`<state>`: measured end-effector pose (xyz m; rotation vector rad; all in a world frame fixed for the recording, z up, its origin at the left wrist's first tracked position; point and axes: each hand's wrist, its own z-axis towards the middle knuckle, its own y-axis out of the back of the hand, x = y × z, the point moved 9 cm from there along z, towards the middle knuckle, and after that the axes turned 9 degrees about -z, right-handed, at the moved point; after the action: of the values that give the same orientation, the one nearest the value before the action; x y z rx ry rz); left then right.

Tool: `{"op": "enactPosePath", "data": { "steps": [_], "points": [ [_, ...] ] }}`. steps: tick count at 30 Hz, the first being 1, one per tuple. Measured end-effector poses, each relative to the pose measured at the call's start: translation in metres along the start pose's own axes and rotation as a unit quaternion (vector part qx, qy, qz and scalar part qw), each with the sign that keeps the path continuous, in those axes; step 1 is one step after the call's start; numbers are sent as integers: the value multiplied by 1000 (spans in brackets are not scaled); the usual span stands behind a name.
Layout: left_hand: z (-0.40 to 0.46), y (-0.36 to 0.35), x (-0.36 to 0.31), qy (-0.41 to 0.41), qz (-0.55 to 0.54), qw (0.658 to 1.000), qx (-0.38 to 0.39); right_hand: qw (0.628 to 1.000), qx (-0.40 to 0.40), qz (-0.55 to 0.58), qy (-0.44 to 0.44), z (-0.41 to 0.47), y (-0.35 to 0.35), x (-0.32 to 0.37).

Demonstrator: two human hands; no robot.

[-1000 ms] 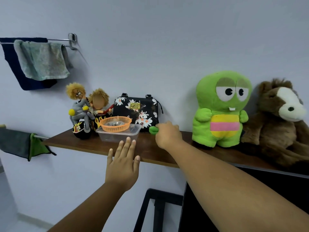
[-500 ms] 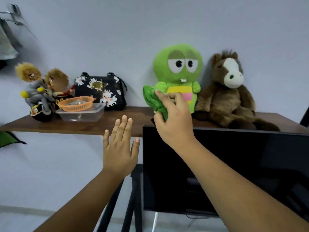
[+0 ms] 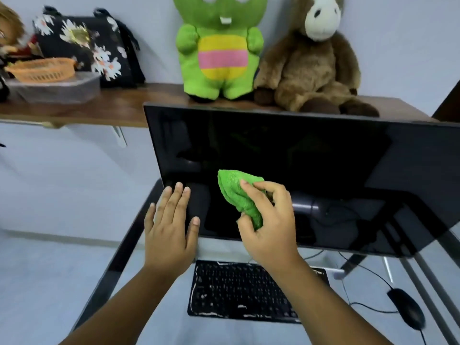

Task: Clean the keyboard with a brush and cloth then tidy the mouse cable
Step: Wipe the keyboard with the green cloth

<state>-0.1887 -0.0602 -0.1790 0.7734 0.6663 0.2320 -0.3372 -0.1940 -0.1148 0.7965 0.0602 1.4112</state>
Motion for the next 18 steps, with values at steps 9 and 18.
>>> {"op": "enactPosePath", "data": {
  "steps": [9,18],
  "points": [
    [-102,-101,53,107,-3,982,153,972,187,-47,-133,-137,-65,-93],
    [-159,-154,119,188,-10,912,364,853,438,-169,-229,-205,-138,-140]
  ]
}}
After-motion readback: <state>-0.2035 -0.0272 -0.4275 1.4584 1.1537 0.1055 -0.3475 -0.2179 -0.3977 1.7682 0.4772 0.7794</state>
